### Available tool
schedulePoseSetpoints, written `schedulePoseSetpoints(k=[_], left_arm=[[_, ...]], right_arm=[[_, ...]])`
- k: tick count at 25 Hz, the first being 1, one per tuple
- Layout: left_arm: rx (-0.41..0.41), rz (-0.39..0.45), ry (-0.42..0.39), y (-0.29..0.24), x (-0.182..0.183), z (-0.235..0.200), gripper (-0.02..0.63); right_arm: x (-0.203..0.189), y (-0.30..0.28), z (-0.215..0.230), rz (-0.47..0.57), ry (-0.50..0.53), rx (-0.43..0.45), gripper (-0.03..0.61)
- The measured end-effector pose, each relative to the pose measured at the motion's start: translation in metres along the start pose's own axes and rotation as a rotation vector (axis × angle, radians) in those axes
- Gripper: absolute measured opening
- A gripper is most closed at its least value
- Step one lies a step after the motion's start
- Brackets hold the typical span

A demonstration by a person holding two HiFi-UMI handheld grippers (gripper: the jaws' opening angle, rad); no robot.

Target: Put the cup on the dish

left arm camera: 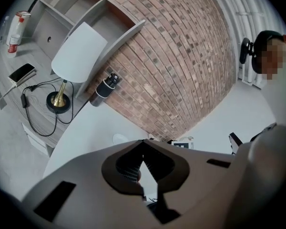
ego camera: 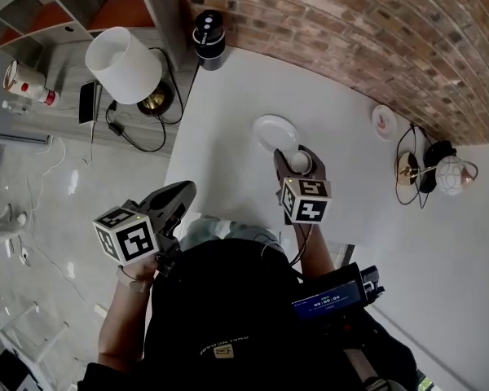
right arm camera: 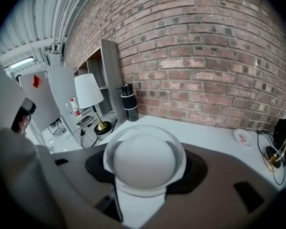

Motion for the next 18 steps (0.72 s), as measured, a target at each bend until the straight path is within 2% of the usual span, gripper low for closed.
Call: schedulePoseSetpoints(k=[18], left_arm=[[0.144, 0.127, 0.095, -0.017, -0.009, 0.034, 0.006]], right_arm=[[-0.009, -0.110, 0.025, -0.056, 0.096, 0.069, 0.249]])
Point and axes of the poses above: the fingertips, and each gripper's own axes: y backward along the fingers, z to its right, x out of its top, the point moved 10 cm from there along y, backward along the fingers, and after that the axes turned 1 degree about x, right-handed, at the moved point
